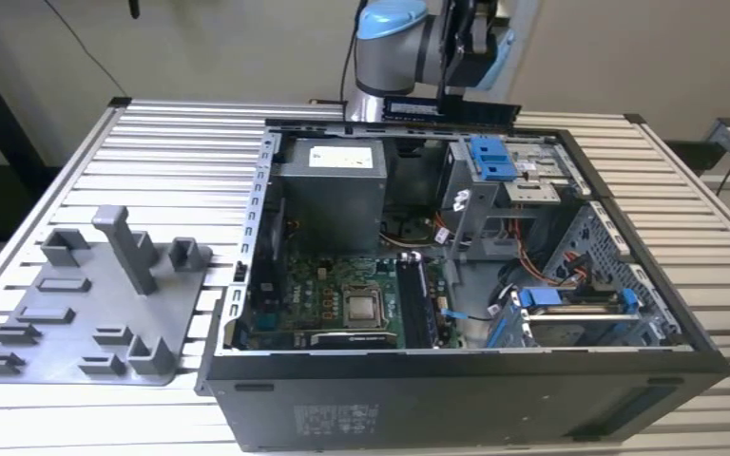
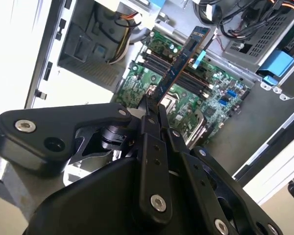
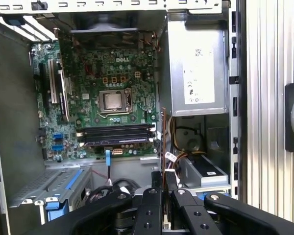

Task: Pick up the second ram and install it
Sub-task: 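Insert the second ram into the second slot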

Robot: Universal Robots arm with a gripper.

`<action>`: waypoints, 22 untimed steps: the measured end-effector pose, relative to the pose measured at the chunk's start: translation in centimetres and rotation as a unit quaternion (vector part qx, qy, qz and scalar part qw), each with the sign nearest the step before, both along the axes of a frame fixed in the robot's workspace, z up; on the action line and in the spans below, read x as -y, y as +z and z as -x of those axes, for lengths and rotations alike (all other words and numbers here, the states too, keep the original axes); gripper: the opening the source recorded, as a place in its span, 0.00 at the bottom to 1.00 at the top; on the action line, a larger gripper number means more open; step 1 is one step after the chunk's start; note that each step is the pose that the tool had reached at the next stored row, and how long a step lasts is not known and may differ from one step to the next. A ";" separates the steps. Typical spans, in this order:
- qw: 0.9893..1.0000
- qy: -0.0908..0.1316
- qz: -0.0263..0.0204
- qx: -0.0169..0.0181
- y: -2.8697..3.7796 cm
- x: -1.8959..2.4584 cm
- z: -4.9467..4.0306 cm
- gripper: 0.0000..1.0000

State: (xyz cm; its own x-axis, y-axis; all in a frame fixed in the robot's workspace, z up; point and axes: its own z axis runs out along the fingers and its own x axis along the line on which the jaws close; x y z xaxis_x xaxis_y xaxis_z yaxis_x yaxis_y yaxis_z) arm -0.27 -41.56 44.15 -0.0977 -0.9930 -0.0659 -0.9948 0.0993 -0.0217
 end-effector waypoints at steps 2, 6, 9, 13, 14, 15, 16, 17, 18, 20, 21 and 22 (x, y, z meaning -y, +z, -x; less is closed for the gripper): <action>1.000 -0.011 0.000 0.000 -0.02 0.00 0.00 0.14; 0.999 -0.038 0.000 0.000 -0.07 0.00 0.00 0.14; 0.998 -0.057 0.000 0.000 -0.11 0.00 0.00 0.14; 0.997 -0.083 0.000 0.000 -0.16 0.00 0.00 0.14; 0.996 -0.089 0.000 0.000 -0.17 0.00 0.00 0.14; 0.995 -0.096 0.000 0.000 -0.18 0.00 0.00 0.14; 0.995 -0.102 0.000 0.000 -0.20 0.00 0.00 0.14; 0.994 -0.108 0.000 0.000 -0.21 0.00 0.00 0.14; 0.993 -0.115 0.000 0.000 -0.22 0.00 0.00 0.14; 0.992 -0.128 0.000 0.000 -0.25 0.00 0.00 0.14; 0.991 -0.134 0.000 0.000 -0.26 0.00 0.00 0.14; 0.990 -0.140 0.000 0.000 -0.27 0.00 0.00 0.14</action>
